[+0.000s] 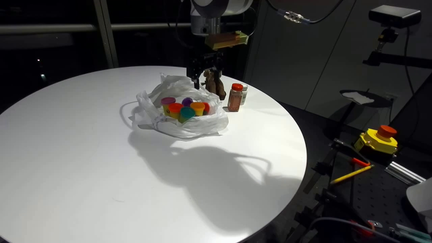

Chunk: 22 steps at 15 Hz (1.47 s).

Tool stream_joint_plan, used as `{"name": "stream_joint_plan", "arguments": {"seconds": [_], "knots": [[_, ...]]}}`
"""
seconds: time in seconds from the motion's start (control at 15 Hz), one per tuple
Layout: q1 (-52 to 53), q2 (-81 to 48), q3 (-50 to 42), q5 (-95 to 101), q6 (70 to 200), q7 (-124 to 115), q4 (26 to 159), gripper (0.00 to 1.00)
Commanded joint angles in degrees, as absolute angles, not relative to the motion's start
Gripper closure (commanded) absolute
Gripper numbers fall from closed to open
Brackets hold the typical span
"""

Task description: Remove the objects from the plastic and put them on the table

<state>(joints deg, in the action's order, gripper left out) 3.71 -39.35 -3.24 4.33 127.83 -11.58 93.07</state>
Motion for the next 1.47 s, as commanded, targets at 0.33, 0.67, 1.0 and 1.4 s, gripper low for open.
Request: {"name": "stream_joint_plan", "arguments": {"seconds": [0.33, 0.67, 1.0, 1.4], "knots": [[4.3, -50.2, 0.3, 2.8, 122.9, -7.3, 76.9, 0.00], [4.4, -49.5, 0.0, 1.6, 121.4, -8.2, 77.8, 0.00], [4.3, -49.6, 0.0, 1.6, 120.8, -8.2, 77.5, 0.00], [4.3, -49.6, 0.0, 1.6, 120.7, -8.2, 77.5, 0.00]]}}
